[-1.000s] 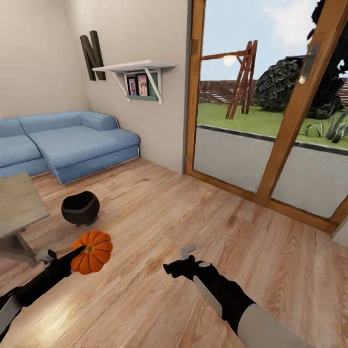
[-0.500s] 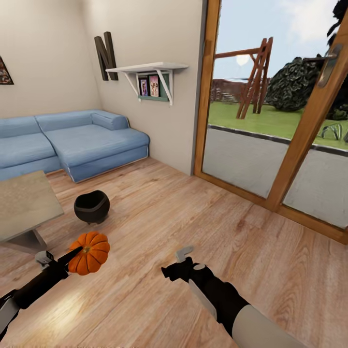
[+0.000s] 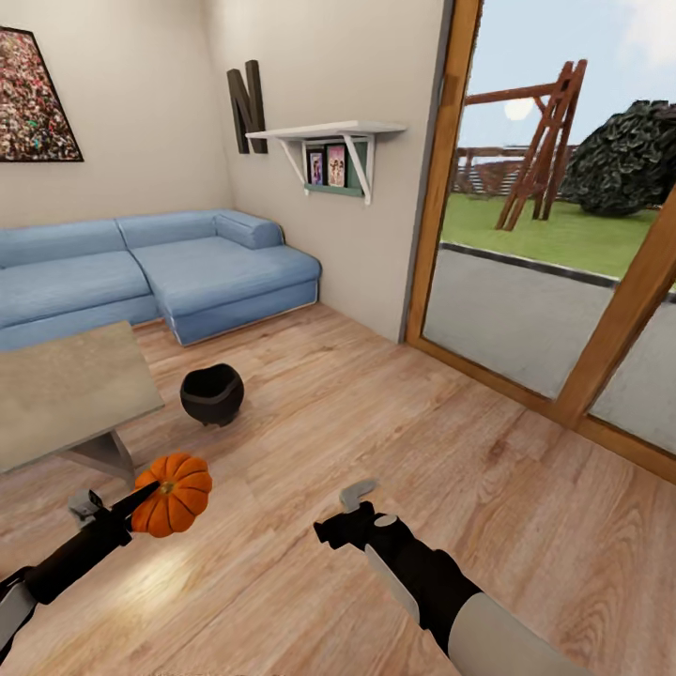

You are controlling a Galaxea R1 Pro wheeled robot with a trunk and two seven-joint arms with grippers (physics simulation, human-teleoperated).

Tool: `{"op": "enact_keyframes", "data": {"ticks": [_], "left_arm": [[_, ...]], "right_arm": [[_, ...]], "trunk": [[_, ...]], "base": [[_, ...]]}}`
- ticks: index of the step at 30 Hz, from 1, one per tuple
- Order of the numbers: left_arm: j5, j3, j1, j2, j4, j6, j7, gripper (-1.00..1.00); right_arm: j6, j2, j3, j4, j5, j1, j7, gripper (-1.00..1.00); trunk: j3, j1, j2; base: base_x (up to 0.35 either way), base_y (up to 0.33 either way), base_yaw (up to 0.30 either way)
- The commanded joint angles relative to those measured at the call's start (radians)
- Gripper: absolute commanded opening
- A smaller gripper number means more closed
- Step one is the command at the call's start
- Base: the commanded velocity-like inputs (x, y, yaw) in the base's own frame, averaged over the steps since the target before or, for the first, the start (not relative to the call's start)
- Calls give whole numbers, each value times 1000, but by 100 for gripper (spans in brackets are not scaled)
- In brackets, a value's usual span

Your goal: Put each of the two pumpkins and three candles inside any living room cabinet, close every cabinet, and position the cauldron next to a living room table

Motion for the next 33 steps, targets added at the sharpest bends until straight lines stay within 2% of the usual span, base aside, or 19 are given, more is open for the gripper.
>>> {"op": "enact_keyframes", "data": {"ticks": [1,33], "left_arm": [[1,1,0,-1,8,1,-2,-100],[5,2,-1,-2,21,0,-3,-100]], "right_arm": [[0,1,0,4,-1,0,0,100],[4,3,0,9,-3,0,0,100]], "trunk": [[3,-4,7],[-21,-4,7]], "base": [[0,0,265],[0,0,266]]}}
